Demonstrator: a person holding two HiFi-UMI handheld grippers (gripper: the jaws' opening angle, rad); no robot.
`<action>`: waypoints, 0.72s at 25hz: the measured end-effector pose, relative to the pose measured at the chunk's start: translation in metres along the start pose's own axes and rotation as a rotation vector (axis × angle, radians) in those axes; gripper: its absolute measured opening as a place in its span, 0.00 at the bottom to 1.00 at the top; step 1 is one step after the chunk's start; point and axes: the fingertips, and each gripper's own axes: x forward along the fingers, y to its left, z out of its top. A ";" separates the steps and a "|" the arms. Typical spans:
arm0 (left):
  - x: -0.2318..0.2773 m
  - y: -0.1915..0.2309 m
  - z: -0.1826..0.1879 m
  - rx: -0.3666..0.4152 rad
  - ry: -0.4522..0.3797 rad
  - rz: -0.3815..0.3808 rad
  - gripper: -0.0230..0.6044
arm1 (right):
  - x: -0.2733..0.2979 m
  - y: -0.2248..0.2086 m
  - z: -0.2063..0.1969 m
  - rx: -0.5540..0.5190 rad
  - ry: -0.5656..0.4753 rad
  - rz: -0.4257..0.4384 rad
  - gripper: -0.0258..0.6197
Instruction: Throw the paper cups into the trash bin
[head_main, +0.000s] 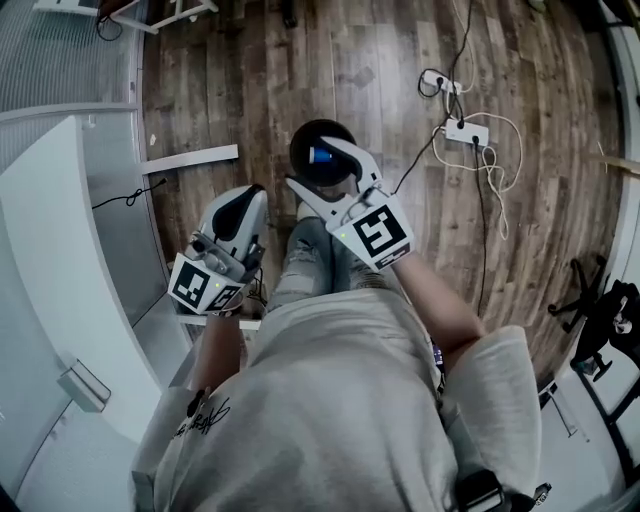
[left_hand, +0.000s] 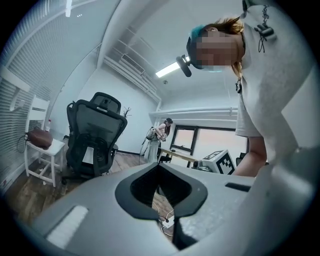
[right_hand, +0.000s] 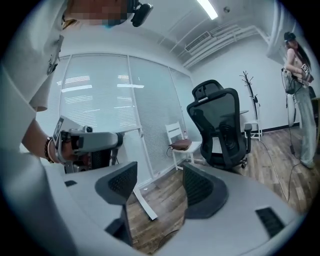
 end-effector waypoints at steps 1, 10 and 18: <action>-0.002 0.000 0.004 -0.002 -0.008 0.008 0.04 | -0.001 0.002 0.006 -0.010 -0.011 0.003 0.49; -0.003 -0.020 0.042 0.055 -0.052 0.007 0.04 | -0.021 0.027 0.069 -0.052 -0.089 0.057 0.49; -0.012 -0.042 0.078 0.118 -0.110 0.001 0.04 | -0.045 0.048 0.115 -0.101 -0.182 0.078 0.48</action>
